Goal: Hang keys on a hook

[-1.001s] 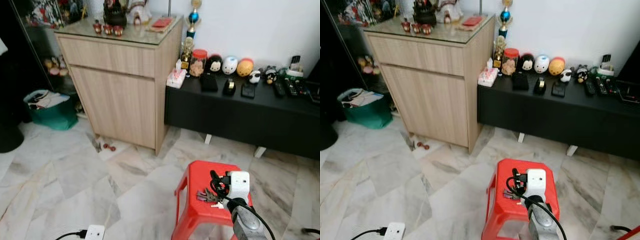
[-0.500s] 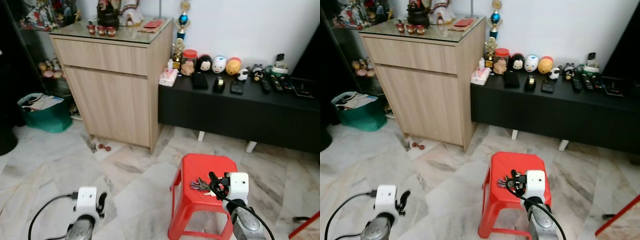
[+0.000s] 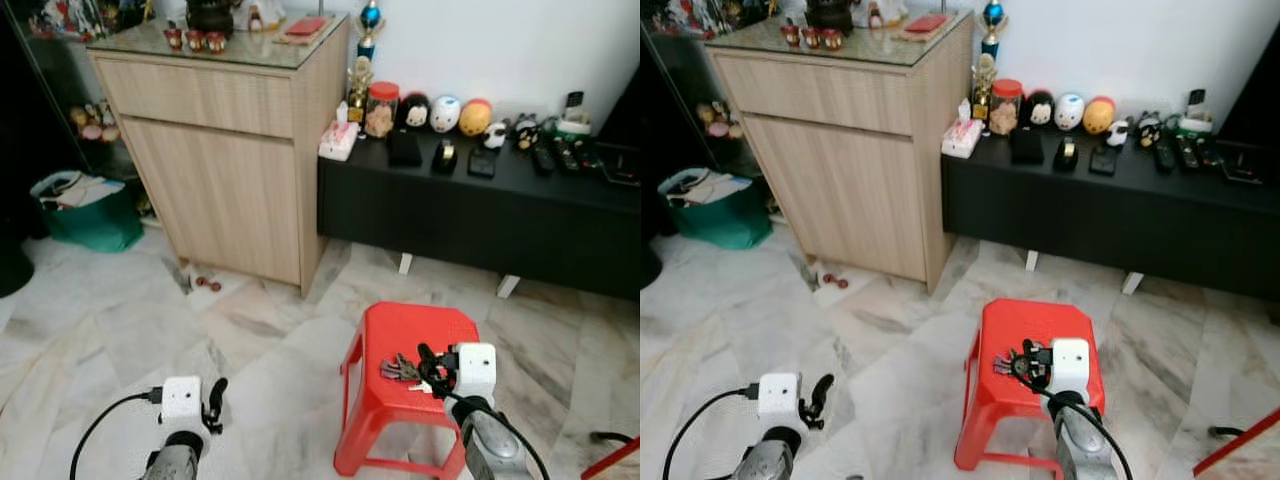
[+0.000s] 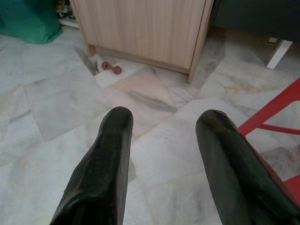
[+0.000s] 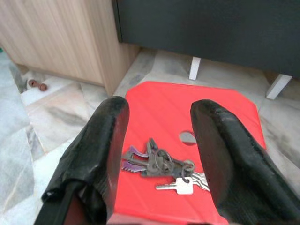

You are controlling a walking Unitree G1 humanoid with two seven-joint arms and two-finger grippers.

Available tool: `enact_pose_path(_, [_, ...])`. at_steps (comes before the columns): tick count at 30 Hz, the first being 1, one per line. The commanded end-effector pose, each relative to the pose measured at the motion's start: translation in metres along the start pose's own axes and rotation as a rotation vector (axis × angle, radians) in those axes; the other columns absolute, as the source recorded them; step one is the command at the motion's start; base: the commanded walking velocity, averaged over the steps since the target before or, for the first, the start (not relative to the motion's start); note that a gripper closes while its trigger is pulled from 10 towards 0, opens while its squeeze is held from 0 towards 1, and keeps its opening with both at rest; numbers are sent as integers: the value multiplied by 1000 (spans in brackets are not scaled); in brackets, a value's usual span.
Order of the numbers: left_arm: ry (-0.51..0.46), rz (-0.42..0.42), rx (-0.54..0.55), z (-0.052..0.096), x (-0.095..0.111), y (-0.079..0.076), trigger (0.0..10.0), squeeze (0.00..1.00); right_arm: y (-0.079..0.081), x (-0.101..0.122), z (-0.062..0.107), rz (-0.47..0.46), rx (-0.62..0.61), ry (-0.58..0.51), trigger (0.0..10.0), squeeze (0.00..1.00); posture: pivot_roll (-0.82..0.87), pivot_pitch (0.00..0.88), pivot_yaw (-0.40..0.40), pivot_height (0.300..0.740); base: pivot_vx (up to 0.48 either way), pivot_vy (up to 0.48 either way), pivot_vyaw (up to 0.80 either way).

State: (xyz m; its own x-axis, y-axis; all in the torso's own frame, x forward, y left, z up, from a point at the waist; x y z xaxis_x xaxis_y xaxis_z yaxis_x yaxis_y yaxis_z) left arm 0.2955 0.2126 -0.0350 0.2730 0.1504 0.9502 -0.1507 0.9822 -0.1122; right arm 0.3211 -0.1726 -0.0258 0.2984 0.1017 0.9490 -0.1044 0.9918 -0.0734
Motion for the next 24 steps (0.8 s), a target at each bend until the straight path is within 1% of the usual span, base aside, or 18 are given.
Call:
enact_pose_path(1, [31,2,-4,1,-6,-2,10000,0,-1,-5,3,-9,1,11,10000,0,11,0,-34,638,0,0,0])
enact_pose_path(12, [29,30,-57,-1,-3,-13,10000,0,-1,-9,3,-18,7,30,10000,0,13,3,-38,638,0,0,0])
enact_pose_path(16, [28,35,-56,-2,-2,-14,10000,0,0,-10,3,-15,15,35,10000,0,13,2,-37,638,0,0,0])
enact_pose_path(24, [29,10,-72,-5,0,-17,10000,0,2,-11,3,-5,28,41,10000,0,14,0,-35,638,0,0,0])
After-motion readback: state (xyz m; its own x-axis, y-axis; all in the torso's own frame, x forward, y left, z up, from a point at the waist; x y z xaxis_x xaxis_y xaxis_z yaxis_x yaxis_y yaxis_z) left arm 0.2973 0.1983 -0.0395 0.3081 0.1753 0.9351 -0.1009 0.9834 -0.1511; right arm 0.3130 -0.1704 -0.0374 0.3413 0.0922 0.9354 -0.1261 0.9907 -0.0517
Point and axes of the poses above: a point about 5 cm out from each wrist's last joint towards the gripper, its own z axis pointing back from the gripper into the wrist, its own x axis along the axis of the wrist's last joint, y = z × x, the point moved 6 cm from there along -z, pointing out of the wrist towards the gripper, and after that the axes turned 8 degrees about z, right-handed, at the moved point
